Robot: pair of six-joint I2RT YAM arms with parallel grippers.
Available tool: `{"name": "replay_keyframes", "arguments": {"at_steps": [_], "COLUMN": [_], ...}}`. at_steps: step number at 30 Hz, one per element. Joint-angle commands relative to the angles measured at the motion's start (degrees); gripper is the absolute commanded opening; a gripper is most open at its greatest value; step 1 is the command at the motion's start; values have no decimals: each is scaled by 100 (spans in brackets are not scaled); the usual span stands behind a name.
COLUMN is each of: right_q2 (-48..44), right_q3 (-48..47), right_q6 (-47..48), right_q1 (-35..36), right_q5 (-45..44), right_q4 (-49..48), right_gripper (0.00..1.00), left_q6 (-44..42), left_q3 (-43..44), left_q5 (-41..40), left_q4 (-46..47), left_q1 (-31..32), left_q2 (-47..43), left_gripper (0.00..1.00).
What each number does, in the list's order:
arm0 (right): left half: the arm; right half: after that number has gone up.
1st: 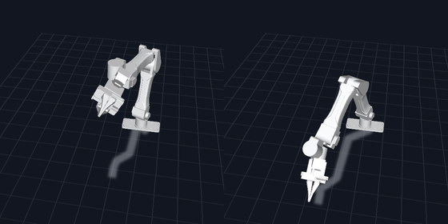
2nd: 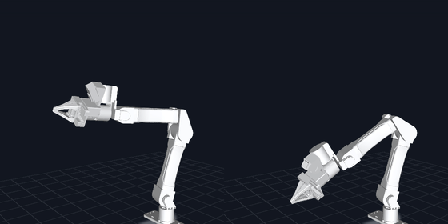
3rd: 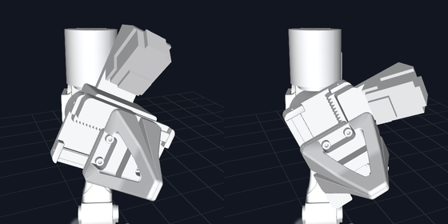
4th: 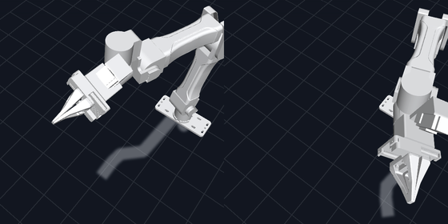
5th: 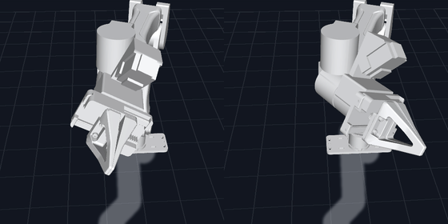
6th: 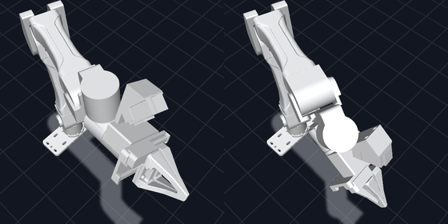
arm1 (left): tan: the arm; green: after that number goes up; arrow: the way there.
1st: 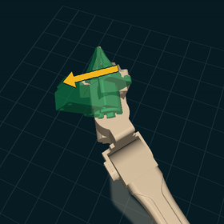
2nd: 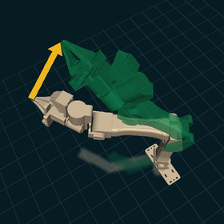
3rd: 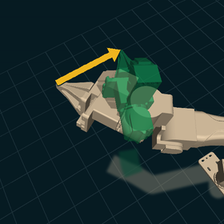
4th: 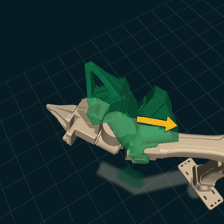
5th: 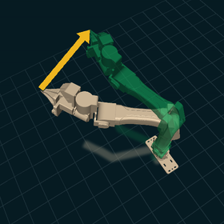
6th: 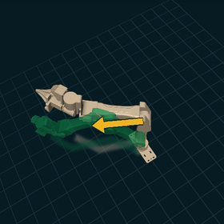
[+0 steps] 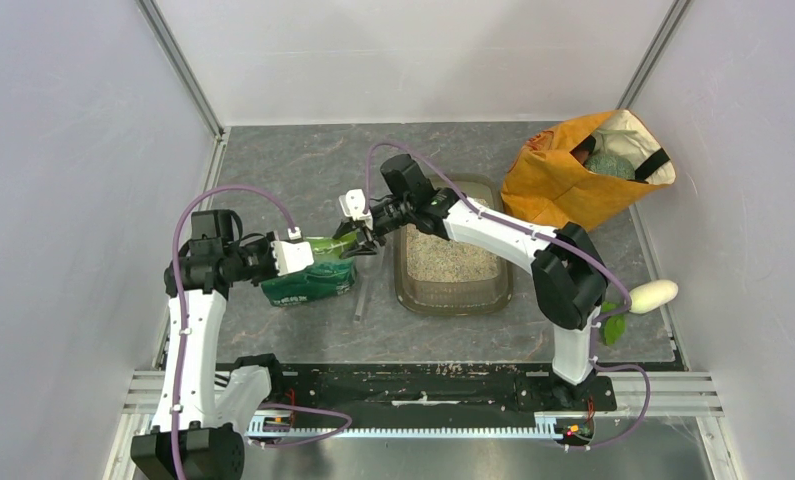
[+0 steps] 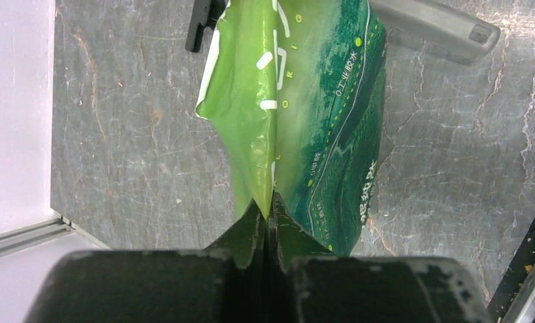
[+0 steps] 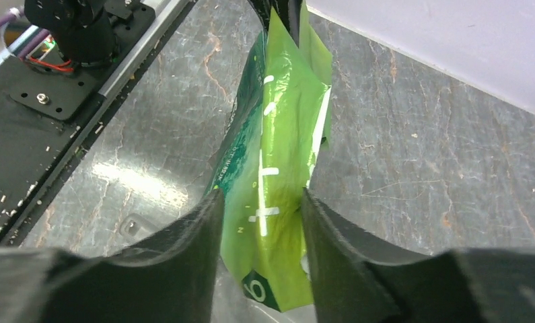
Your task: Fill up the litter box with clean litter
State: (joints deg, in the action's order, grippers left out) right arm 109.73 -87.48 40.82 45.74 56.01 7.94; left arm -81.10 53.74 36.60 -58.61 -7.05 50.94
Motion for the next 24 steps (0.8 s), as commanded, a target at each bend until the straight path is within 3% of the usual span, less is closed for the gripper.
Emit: {"name": "replay_keyframes", "arguments": {"at_steps": [1,4,7,10,14,17,19,20,22,23,24], "right_q2": [-66,-57,-27,33,133,178,204,227,195,152,137], "right_q3": [-231,-239,-334,-458,-621,-703,-761,-816,-826,-776,-749], "right_q6": [629,711,631,510,322,272,171,200,381,413,450], "right_q1": [5,6,2,11,27,47,67,67,35,-8,-41], "right_q5": [-216,-363,-374,-307,-168,-61,-55,-81,-179,-218,-230], "right_q4": [466,553,561,525,507,551,597,752,1085,1132,1205], "right_gripper": [46,29,19,13,7,0,0,6,34,35,22], "left_q6": [-103,240,280,160,202,365,545,580,519,436,337], "left_q3": [198,318,617,663,562,521,585,661,843,921,987], "left_q5": [269,312,867,1290,1263,1036,890,819,779,759,705], "left_q4": [-87,-79,-491,-616,-332,-188,-212,-302,-524,-650,-735], "left_q1": [-25,-27,-24,-4,90,169,164,147,20,-31,-62], "left_q2": [-106,-90,54,215,592,882,1043,1111,1158,1152,1136], "left_gripper": [6,30,48,53,54,49,9,3,2,2,2]}}
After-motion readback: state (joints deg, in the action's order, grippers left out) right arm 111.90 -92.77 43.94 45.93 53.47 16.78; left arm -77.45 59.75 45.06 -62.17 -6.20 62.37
